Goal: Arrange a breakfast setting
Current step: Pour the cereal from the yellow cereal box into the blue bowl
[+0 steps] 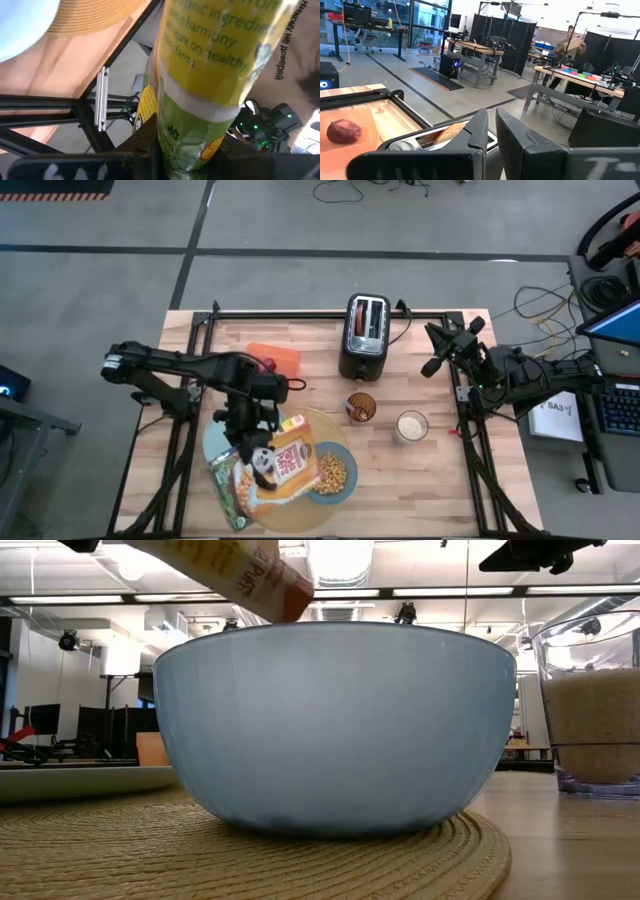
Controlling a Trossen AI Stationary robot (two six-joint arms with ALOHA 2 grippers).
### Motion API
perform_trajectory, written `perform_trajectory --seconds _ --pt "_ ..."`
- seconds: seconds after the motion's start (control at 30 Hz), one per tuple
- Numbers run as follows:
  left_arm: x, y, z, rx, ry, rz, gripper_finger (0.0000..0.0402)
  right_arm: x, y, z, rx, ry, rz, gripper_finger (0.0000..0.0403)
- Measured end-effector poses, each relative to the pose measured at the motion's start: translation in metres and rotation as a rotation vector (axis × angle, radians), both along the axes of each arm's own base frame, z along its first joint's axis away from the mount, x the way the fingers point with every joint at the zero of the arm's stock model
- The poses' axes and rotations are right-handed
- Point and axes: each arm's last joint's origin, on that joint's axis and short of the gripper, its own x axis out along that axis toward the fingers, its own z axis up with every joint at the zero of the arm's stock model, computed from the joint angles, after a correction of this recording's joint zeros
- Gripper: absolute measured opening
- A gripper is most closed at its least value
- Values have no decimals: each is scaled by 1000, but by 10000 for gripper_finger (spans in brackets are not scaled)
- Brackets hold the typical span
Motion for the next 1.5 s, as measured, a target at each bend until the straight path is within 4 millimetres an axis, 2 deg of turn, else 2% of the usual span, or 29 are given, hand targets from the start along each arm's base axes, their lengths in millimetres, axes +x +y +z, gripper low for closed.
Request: perform_trajectory --seconds 0.3,0.73,1.0,1.5 --pt "3 7 -1 -53 5 9 68 0 0 0 0 1 0 27" --pt "2 11 -2 -34 -7 5 68 0 0 0 -2 3 0 27" --pt "-2 14 -11 -47 77 -12 68 0 0 0 -2 6 0 27" --pt "1 17 -14 -5 -24 -62 66 0 0 0 -7 12 0 27"
